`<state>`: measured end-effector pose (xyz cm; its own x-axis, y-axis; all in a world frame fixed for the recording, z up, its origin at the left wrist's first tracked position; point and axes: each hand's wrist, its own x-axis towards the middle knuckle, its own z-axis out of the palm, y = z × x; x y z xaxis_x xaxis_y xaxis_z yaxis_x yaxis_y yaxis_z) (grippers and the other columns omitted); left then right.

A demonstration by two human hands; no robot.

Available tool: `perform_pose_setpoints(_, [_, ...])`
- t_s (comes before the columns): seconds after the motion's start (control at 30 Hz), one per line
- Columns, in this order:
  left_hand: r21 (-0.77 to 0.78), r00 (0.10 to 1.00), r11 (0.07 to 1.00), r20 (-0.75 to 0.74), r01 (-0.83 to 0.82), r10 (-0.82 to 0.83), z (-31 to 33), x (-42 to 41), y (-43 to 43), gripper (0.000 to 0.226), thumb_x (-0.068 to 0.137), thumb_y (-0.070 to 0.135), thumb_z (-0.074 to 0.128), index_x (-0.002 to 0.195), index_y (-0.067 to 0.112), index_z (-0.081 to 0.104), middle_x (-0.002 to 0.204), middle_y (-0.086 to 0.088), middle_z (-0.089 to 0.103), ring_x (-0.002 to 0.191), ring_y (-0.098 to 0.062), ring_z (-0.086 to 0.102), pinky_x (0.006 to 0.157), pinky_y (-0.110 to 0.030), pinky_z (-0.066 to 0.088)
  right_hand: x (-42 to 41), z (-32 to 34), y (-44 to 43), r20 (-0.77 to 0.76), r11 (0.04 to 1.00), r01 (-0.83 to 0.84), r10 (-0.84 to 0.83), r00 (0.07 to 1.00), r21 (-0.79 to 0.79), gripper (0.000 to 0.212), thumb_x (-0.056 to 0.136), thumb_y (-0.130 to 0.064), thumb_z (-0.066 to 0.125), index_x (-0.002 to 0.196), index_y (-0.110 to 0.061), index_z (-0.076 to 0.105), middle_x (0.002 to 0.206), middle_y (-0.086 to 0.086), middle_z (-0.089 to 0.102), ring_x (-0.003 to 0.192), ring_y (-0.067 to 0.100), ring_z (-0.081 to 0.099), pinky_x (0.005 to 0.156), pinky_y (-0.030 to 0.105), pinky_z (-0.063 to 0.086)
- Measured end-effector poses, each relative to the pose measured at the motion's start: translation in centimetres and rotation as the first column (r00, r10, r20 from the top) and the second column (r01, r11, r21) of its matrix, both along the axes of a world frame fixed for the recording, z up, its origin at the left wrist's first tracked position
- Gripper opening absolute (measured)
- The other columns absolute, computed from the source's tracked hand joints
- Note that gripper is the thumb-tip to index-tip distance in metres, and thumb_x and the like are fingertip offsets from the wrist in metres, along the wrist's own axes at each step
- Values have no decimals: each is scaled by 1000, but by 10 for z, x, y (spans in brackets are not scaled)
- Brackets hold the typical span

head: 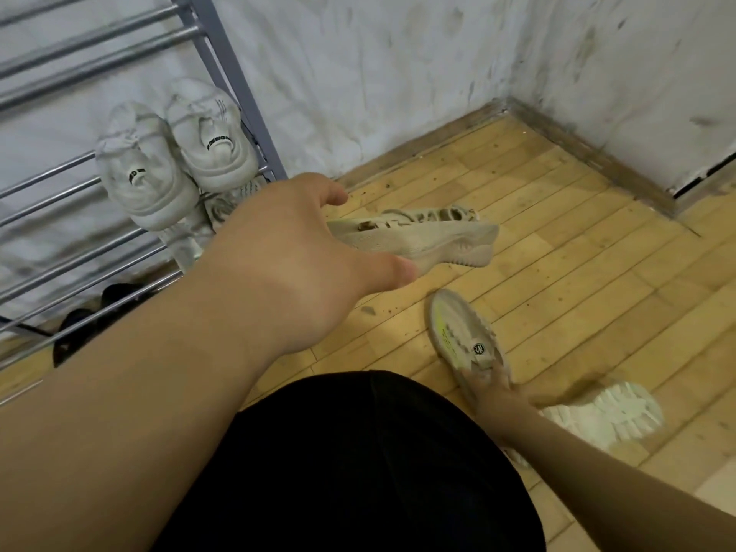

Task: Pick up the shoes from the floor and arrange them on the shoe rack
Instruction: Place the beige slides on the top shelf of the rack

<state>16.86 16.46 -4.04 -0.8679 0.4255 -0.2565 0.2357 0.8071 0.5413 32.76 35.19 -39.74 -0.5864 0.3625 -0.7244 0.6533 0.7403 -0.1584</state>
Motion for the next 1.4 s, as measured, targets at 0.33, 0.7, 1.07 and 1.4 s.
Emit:
perform_pose_setpoints(0.33, [88,999,996,35,-30,27,-5,-5,-29,90,47,68,89,127,44,58,118,7,67,95,-24,71,91,-42,58,-18,13,-8,-213,893,404,-441,872,-198,68,93,-54,55,156,-42,34,157,11,33,120,33,57,93,42,56])
perform_pose_setpoints(0.7, [566,961,778,135,-274,240,13,4,-78,87,60,55,90,139,40,55,130,6,63,104,-11,67,77,-23,52,-35,215,-51,127,-29,250,-913,387,-968,37,98,-29,61,133,-39,66,125,10,59,93,24,63,64,31,52])
perform_pose_setpoints(1.07, [830,882,490,6,-267,471,91,-8,-219,79,67,48,90,139,40,58,118,12,67,98,1,66,75,-15,47,-91,406,-146,-679,620,-280,-642,356,-733,56,88,-25,69,136,-50,57,133,-16,67,118,11,66,89,37,58])
perform_pose_setpoints(1.4, [882,707,260,109,-393,699,90,-77,-329,80,72,51,88,142,34,54,127,5,60,105,-11,63,85,-24,46,-256,443,-260,-944,966,-254,47,328,-41,58,98,-39,60,154,-37,44,146,-15,49,129,9,53,102,29,45])
